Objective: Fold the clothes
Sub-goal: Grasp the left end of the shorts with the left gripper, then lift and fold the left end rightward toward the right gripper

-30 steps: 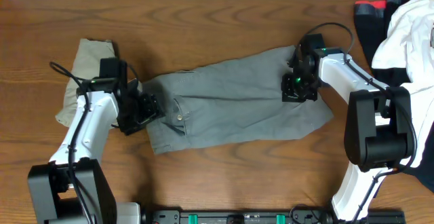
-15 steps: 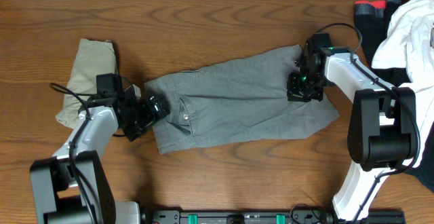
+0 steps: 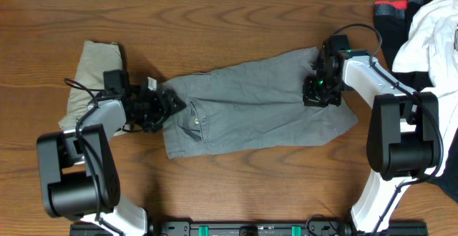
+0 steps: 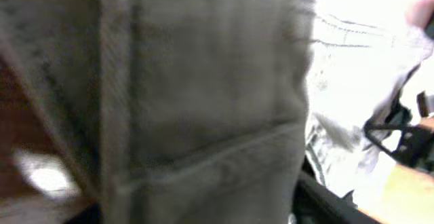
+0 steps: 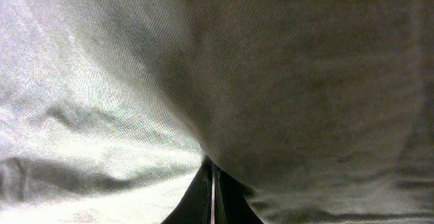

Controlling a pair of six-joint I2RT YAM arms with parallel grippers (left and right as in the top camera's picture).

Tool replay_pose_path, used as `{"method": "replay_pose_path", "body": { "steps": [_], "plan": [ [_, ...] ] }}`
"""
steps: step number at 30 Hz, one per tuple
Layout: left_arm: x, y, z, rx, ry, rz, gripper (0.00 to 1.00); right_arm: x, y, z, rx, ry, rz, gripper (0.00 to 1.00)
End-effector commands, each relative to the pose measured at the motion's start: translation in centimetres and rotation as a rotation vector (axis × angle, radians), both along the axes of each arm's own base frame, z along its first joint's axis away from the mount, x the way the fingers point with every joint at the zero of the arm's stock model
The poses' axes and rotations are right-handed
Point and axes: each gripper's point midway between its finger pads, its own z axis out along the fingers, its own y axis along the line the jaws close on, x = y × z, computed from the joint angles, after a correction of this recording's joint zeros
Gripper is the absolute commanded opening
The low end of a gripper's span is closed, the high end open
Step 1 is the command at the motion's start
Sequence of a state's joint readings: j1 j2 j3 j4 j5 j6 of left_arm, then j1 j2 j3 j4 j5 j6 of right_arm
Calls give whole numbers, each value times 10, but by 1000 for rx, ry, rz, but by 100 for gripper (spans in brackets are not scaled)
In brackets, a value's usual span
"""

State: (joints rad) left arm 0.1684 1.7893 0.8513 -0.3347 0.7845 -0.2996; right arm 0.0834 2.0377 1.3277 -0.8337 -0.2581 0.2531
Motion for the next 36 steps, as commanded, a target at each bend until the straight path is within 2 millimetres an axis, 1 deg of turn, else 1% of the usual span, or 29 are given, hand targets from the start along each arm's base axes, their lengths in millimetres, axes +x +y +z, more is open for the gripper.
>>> {"method": "replay_pose_path", "body": {
  "steps": [1,3,5,8,11,12,14,19,21,22,25,28,32,36],
  "plan": [
    [-42,5,-51,97,163,-35,40,-5,-14,-25,-93,38,-9,4],
    [-41,5,-50,97,165,-36,25,-4,-13,-25,-88,34,-8,4],
    [-40,5,-47,96,168,-43,14,-3,-13,-24,-84,29,-4,4],
    [-38,5,-32,99,174,-73,6,0,-12,-19,-76,12,9,4],
    [-32,10,-6,128,162,-115,6,8,-6,-4,-38,-35,31,4],
    [-30,14,2,157,165,-119,6,12,-6,3,-37,-57,31,4],
    [-23,27,26,249,154,-139,6,19,-5,21,-34,-111,29,4],
    [-2,50,87,465,83,-188,6,38,-3,77,-21,-292,25,4],
    [10,52,113,541,41,-215,6,45,-3,101,-15,-371,20,4],
    [13,52,121,562,28,-221,6,47,-3,108,-14,-393,20,4],
    [23,44,148,624,-26,-253,6,50,-3,129,-10,-457,18,4],
    [31,31,168,679,-84,-287,6,49,-3,140,-7,-483,17,5],
    [35,1,180,704,-138,-329,6,49,-3,140,-6,-479,13,5],
    [42,-8,193,863,-186,-320,6,49,-3,139,-6,-477,10,5]
  ]
}}
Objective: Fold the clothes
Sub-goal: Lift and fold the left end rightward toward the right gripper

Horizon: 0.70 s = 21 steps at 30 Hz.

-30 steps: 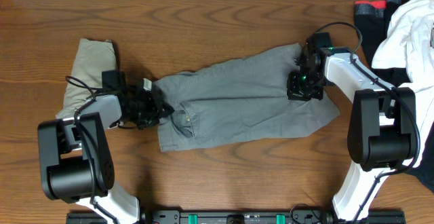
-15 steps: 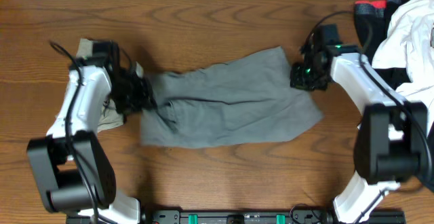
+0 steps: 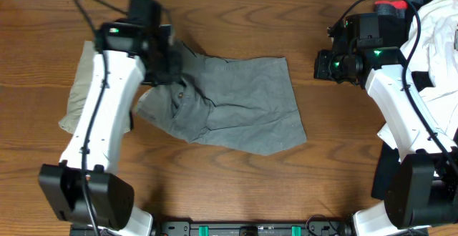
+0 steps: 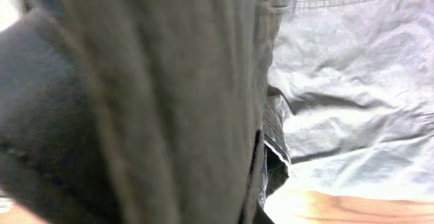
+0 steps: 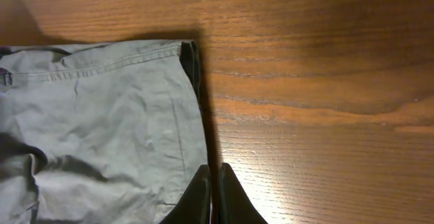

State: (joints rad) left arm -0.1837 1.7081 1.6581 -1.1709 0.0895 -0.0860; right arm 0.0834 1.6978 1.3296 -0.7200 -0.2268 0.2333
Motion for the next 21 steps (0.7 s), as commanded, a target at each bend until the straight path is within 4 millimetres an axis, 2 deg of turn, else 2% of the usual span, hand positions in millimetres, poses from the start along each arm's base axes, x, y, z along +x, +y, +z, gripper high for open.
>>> {"method": "replay_pose_path", "body": {
  "steps": [1,5,9,13,18,21],
  "plan": [
    [10,1,21,131,-98,26,6,3,-1,5,-8,-15,-3,5],
    [11,-12,23,119,-114,5,6,3,-2,0,-13,-3,-5,6],
    [9,-26,17,112,-99,3,6,3,-5,-15,-24,40,-30,8],
    [8,-51,14,35,-90,4,6,-1,-7,-46,-33,133,-56,10],
    [12,-60,16,-9,-111,72,6,-13,2,-98,-33,278,-31,3],
    [14,-68,18,-66,-111,94,6,-22,16,-124,5,356,4,2]
  ]
}}
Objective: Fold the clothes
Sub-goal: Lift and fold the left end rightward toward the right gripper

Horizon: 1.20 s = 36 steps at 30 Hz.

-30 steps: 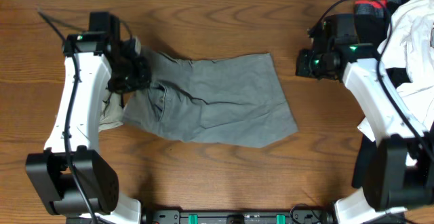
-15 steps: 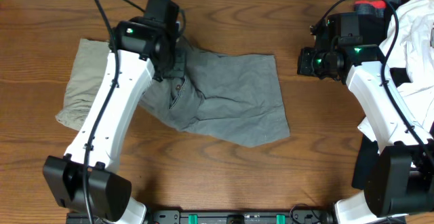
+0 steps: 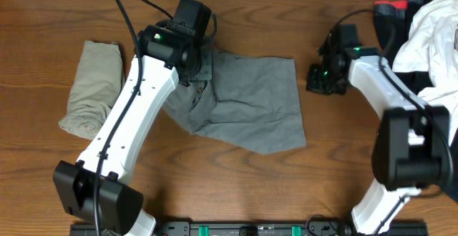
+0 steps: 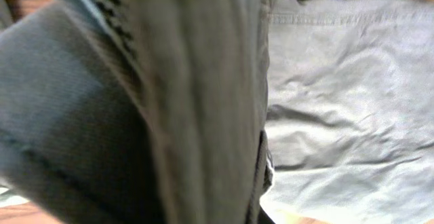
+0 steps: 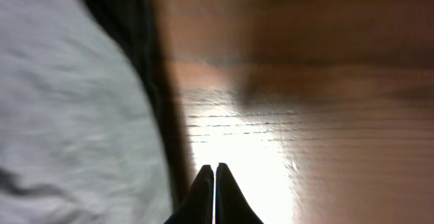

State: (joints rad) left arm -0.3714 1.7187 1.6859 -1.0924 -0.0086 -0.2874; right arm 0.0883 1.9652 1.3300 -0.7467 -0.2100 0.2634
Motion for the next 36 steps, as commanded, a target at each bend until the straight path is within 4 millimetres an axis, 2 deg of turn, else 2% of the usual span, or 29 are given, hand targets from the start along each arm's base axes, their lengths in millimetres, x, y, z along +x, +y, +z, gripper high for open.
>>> {"method": "replay_pose_path", "body": {
  "steps": [1,7,10,15,23,26,28,31,36],
  "plan": [
    [5,-11,7,-80,-9,57,6,-9,22,-24,58,77,32,1],
    [3,-18,6,-107,1,88,6,-20,36,-46,77,141,79,1],
    [1,-34,4,-128,0,69,6,-24,39,-49,74,154,87,1],
    [1,-75,-6,-155,-9,3,6,-27,40,-50,72,163,93,1],
    [-16,-151,-43,-181,42,-134,6,-29,37,-51,55,172,95,1],
    [-26,-184,-43,-246,39,-193,6,-29,37,-51,54,173,95,1],
    [-32,-199,-41,-261,24,-225,6,-29,37,-51,54,172,95,1],
    [-42,-212,-39,-270,18,-257,6,-29,37,-51,54,172,95,1],
    [-53,-223,-41,-262,19,-289,7,-29,37,-51,54,173,95,1]
  ]
}}
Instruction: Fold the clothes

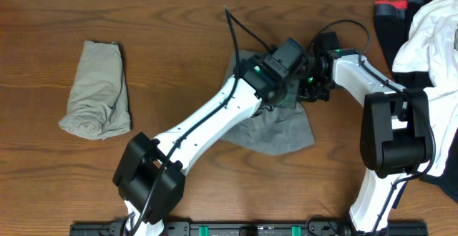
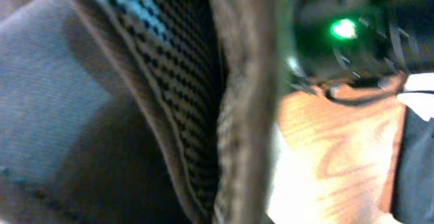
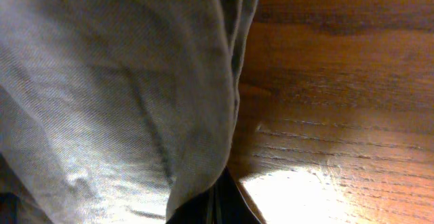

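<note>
The grey shorts [image 1: 283, 132] lie doubled over at the table's middle right. My left gripper [image 1: 285, 75] has reached across them and is shut on their lifted end. The left wrist view is filled by that cloth [image 2: 244, 115], pinched at my left gripper [image 2: 224, 203]. My right gripper [image 1: 313, 86] sits at the shorts' right edge, close to the left one. In the right wrist view the grey cloth [image 3: 102, 81] drapes over the shut tips of my right gripper [image 3: 218, 200]; whether cloth is pinched there is hidden.
A folded khaki garment [image 1: 96, 89] lies at the far left. A pile of white, black and red clothes [image 1: 429, 28] sits at the right edge, behind my right arm. The wooden table [image 1: 215, 21] shows bare beside the shorts [image 3: 339, 115].
My left gripper, still holding the shorts' end, went from above their upper left corner to their right edge, doubling them over. My right gripper now touches the cloth instead of bare wood.
The shorts first lay stretched flat between both grippers. Then my left gripper held the waist end raised at the upper left and my right gripper was off the cloth. The left was later further right, and now holds that end over the shorts' right side.
</note>
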Controlling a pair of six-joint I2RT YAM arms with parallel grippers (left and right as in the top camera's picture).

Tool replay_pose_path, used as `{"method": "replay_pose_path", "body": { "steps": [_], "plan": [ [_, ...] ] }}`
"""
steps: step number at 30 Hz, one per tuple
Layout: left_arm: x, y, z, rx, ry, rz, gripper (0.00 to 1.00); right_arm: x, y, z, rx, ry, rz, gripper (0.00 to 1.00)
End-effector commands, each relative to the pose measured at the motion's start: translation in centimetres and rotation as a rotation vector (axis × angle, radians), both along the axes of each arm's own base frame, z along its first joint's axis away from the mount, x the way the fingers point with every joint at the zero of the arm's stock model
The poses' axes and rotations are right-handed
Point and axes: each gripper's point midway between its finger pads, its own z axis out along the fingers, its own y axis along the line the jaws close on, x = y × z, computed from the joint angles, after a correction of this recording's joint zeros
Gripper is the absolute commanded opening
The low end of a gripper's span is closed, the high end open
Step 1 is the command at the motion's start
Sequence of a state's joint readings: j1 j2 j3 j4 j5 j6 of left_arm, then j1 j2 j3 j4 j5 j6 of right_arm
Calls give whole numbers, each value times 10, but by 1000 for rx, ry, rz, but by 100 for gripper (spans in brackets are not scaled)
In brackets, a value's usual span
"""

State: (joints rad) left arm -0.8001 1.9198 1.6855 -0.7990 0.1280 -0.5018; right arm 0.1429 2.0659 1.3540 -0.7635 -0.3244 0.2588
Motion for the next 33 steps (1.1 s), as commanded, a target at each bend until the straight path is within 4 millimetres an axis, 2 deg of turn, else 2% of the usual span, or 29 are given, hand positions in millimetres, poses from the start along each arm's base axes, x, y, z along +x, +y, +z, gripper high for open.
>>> {"method": "replay_pose_path", "body": {
  "steps": [1,4,5,6,9,12,16,19,22,24,28,30,31,33],
  "plan": [
    [-1,-10,14,-32,-27,-2,11,-16,-2,-24,-49,66,26,1],
    [0,-9,13,-16,-44,5,30,-16,-3,-24,-52,66,26,1],
    [0,-8,13,-16,-45,5,46,-16,-4,-24,-58,68,26,1],
    [0,-8,13,-15,-45,4,54,-17,-6,-24,-67,70,25,1],
    [0,-6,13,4,-55,-29,68,-18,-14,-26,-109,78,20,1],
    [3,2,11,31,-61,-28,68,-20,-25,-28,-151,87,15,1],
    [13,22,7,64,-42,17,68,-20,-41,-28,-177,97,-14,1],
    [20,48,2,119,-16,59,68,-19,-54,-26,-177,97,-28,2],
    [28,82,-4,192,15,123,68,-13,-67,-18,-136,80,-65,3],
    [33,104,-6,220,45,164,70,-9,-63,-5,-40,40,-36,6],
    [43,140,-9,240,90,241,73,5,-45,39,170,-102,47,17],
    [48,152,-11,239,104,239,75,7,-30,64,252,-171,104,27],
    [48,156,-14,229,117,221,75,6,-19,75,296,-201,140,36],
    [47,159,-20,210,141,186,77,2,1,90,369,-250,225,44]
  ]
}}
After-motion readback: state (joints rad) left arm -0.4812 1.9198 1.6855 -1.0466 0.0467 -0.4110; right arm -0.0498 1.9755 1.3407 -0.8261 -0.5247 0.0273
